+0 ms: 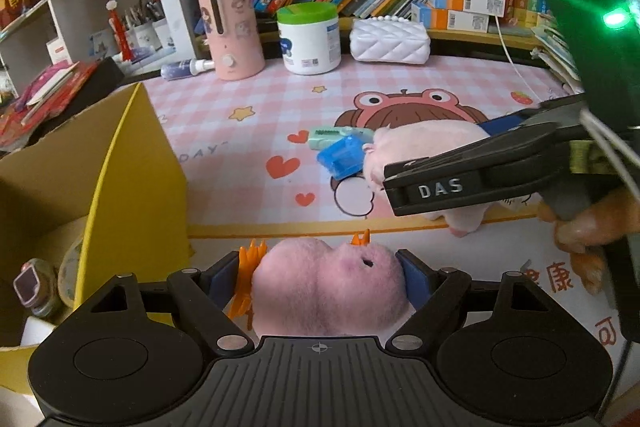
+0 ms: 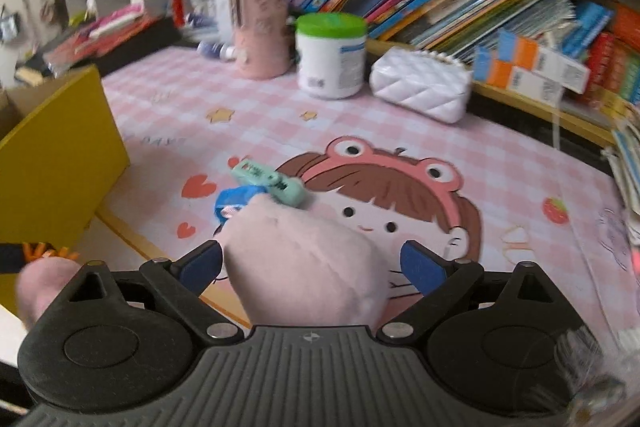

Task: Organize objects
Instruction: 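Grasp the pink plush chick with the left gripper while the right grasps the pink pig, then lift both plush toys and carry them toward the yellow box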

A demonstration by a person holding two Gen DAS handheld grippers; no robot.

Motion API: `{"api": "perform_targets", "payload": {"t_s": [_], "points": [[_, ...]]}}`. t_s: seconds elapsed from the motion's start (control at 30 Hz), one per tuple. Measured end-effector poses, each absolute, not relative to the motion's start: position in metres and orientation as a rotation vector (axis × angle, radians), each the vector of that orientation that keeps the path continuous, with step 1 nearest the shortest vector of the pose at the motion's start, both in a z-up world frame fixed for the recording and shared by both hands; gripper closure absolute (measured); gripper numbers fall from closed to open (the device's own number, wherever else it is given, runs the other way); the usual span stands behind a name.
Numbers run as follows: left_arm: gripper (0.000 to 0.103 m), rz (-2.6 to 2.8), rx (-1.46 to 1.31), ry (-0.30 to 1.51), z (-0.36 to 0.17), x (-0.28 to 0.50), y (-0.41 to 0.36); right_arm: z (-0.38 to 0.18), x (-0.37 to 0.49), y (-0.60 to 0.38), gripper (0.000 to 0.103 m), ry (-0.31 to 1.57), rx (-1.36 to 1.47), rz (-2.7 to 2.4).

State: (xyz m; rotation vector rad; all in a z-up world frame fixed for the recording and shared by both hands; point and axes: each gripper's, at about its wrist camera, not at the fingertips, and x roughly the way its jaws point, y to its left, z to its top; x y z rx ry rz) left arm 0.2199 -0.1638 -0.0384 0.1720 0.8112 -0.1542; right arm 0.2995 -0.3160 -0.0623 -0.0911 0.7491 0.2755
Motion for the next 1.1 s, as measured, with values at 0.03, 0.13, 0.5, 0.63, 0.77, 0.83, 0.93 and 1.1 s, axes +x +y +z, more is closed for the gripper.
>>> {"api": "perform_targets", "payload": {"t_s": [0.03,0.13,0.5,0.63,0.77,0.83,0.93,1.1], "points": [[0.021,-0.152,0.171,0.813,-0.038,0.219,-0.162,-0.066,0.303,-0.314,0.016,0.763,-0.095,0.277],[0.021,-0.16,0.169,0.81,-0.037,0.217,-0.161,-0.073,0.307,-0.313,0.021,0.798,-0.095,0.265],[0.021,-0.206,0.145,0.766,-0.026,0.212,-0.16,-0.048,0.272,-0.331,0.034,0.767,0.027,0.165],[0.021,-0.223,0.14,0.741,-0.019,0.206,-0.161,-0.029,0.248,-0.342,0.034,0.71,0.064,0.064],[0.021,-0.241,0.144,0.722,-0.016,0.196,-0.16,-0.022,0.223,-0.341,0.034,0.671,0.002,-0.018],[0.021,-0.252,0.141,0.718,-0.015,0.19,-0.159,-0.022,0.211,-0.34,0.034,0.667,-0.015,-0.039],[0.021,-0.27,0.136,0.709,-0.013,0.182,-0.156,-0.022,0.198,-0.333,0.034,0.668,-0.045,-0.063],[0.021,-0.303,0.122,0.694,-0.013,0.169,-0.152,-0.02,0.175,-0.321,0.034,0.655,-0.099,-0.092]]}}
